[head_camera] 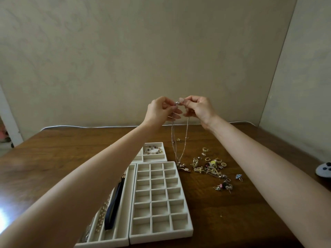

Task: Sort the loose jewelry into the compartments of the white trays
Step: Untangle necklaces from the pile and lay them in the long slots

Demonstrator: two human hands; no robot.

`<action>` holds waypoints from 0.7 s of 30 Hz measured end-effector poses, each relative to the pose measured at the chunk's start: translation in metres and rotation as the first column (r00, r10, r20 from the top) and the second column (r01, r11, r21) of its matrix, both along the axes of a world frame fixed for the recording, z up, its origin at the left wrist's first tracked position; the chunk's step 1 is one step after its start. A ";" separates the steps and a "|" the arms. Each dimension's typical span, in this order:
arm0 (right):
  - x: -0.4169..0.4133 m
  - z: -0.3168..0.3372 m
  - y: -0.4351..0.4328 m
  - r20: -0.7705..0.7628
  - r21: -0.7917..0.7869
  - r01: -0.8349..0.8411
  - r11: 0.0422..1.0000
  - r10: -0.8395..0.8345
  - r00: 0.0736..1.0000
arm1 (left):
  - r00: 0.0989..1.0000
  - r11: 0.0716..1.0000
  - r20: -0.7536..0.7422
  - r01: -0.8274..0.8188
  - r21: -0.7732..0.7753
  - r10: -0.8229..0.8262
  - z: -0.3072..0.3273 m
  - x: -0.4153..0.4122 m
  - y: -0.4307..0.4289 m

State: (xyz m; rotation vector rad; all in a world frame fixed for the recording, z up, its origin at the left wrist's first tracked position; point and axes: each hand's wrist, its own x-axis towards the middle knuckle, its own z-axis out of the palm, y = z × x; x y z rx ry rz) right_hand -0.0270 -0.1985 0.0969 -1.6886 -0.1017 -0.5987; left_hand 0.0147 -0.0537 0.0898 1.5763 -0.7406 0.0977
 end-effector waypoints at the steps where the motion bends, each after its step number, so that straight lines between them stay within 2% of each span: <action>1: -0.001 0.000 0.000 -0.004 0.007 -0.015 1.000 0.015 1.000 | 1.000 0.999 0.021 -0.018 0.032 0.017 -0.001 0.000 0.000; 7: -0.002 -0.007 0.000 -0.037 0.025 -0.020 1.000 0.020 0.999 | 0.972 0.967 0.151 -0.205 0.151 0.182 -0.002 0.007 0.005; 11: -0.004 -0.008 -0.002 -0.047 0.015 -0.015 1.000 0.016 0.999 | 0.958 0.957 0.171 -0.254 0.142 0.229 -0.003 0.009 0.009; 13: -0.004 -0.008 -0.002 -0.049 0.014 -0.017 1.000 0.017 0.999 | 0.975 0.975 0.129 -0.196 0.104 0.182 -0.001 0.007 0.009; 17: -0.006 -0.008 -0.002 -0.052 0.010 -0.018 1.000 0.019 0.998 | 0.998 1.000 -0.060 -0.023 -0.012 0.023 0.004 0.000 0.010; 21: -0.006 -0.009 -0.003 -0.088 0.040 -0.036 0.999 0.040 0.995 | 0.992 0.997 -0.104 0.074 -0.010 -0.074 0.006 -0.008 0.008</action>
